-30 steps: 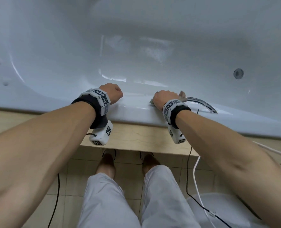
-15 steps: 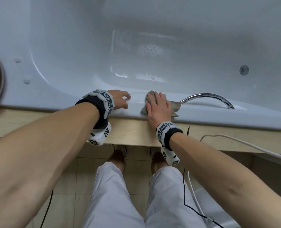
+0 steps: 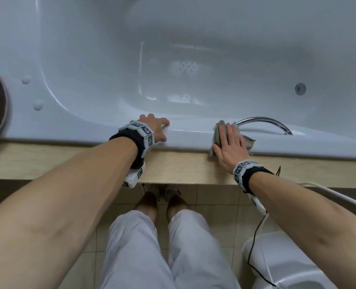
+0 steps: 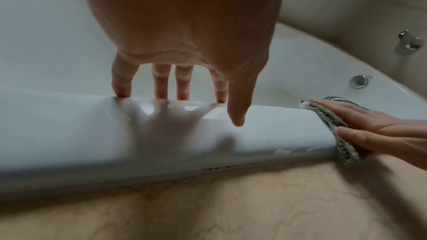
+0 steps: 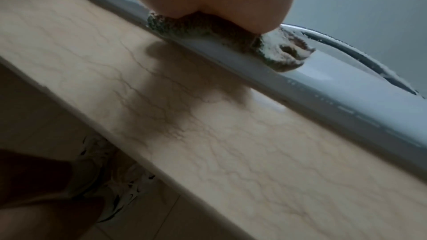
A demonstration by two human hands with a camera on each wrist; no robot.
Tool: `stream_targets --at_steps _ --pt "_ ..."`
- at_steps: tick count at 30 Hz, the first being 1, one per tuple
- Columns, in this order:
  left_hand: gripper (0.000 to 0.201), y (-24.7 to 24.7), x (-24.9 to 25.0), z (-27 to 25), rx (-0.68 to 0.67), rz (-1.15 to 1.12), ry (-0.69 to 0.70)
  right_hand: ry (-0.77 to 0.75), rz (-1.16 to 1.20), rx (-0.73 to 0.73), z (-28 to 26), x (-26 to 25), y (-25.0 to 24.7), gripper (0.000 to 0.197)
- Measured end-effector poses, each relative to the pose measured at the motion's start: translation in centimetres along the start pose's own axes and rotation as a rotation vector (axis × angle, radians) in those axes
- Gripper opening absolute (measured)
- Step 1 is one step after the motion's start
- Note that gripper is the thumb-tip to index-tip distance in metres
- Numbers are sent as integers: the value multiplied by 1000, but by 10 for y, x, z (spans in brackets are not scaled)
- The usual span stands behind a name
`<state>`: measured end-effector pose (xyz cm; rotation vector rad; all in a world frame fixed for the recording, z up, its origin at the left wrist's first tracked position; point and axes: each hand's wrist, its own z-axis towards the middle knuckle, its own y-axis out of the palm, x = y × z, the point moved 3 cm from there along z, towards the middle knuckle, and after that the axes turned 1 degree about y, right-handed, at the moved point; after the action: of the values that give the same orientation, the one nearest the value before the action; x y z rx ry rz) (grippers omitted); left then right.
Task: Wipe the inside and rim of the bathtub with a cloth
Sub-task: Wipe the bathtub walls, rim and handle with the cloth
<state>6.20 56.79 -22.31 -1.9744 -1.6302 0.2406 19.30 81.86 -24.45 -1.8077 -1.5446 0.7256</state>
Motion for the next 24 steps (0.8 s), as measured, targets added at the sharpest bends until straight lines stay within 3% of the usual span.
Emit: stream_targets --at_steps 13,24 --pt "51 15 -22 -7 118 21 -72 -11 19 100 12 -46 1 61" --pt "50 -7 -165 -40 161 17 -95 10 21 89 20 -190 -7 61"
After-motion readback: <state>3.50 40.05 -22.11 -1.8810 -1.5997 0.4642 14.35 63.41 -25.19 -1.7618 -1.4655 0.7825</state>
